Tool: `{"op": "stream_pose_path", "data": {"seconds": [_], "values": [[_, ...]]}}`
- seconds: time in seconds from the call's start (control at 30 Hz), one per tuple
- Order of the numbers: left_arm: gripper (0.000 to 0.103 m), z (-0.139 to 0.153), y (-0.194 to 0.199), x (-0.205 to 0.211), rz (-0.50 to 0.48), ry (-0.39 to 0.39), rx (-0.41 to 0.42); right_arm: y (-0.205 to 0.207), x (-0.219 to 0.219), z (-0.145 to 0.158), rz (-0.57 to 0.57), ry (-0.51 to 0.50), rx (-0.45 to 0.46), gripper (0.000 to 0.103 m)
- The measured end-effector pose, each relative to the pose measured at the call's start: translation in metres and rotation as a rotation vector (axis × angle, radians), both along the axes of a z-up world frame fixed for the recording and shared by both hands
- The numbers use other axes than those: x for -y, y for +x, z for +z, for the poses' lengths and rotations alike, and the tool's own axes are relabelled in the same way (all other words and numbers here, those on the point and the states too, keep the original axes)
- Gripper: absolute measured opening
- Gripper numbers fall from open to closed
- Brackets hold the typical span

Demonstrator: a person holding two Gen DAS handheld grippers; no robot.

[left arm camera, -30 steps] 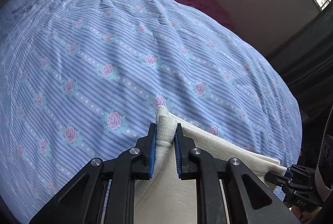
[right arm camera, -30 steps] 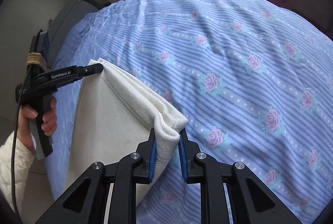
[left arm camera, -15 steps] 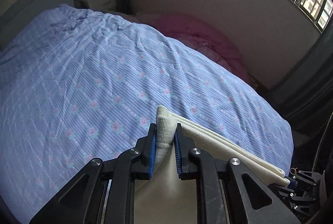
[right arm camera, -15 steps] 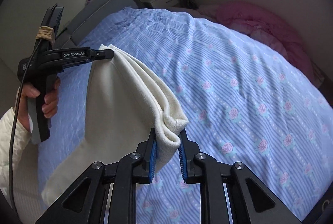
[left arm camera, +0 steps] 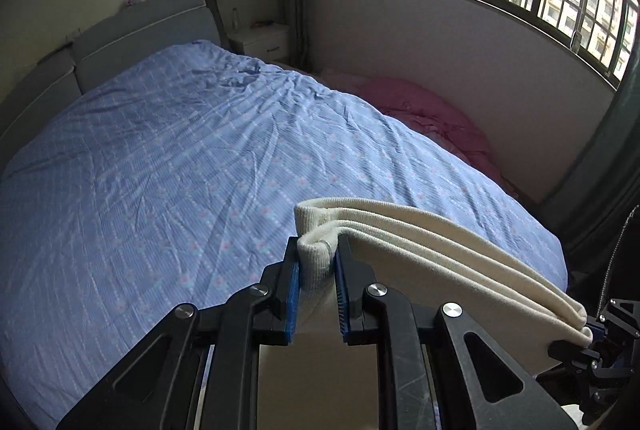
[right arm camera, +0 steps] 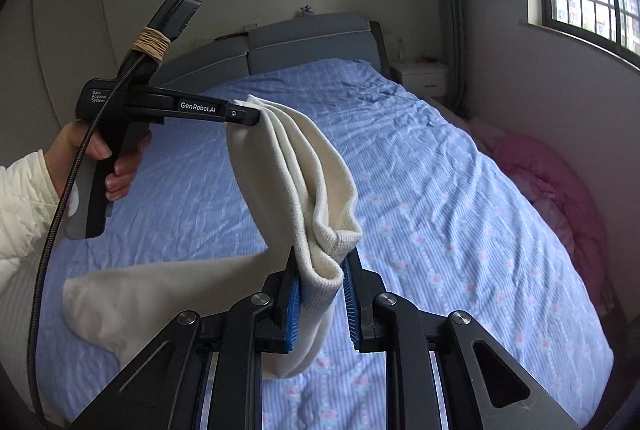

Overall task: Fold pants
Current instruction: 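Lift the trouser end with both grippers and fold it over toward the waistband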

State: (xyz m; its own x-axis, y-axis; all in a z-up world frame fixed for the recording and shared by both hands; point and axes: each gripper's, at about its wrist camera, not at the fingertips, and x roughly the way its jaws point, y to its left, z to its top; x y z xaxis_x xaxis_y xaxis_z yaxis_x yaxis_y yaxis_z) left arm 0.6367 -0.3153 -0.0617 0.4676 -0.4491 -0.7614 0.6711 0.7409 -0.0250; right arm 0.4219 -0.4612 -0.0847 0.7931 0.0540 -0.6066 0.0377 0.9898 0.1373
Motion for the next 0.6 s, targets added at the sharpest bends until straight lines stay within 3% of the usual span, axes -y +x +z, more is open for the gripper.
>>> {"op": "stream_pose_path", "data": {"seconds": [0.33,0.6], "values": [[0.017,-0.045,-0.01,-0.133,-0.12,0.031,-0.026,-0.013,-0.18,-0.023,-0.053,-0.211,-0.05,0.019],[0.019,-0.134,0.001,-0.209,-0.106,0.059,-0.123,0.006,-0.279,-0.09,0.01,-0.266,-0.175,0.019]]}}
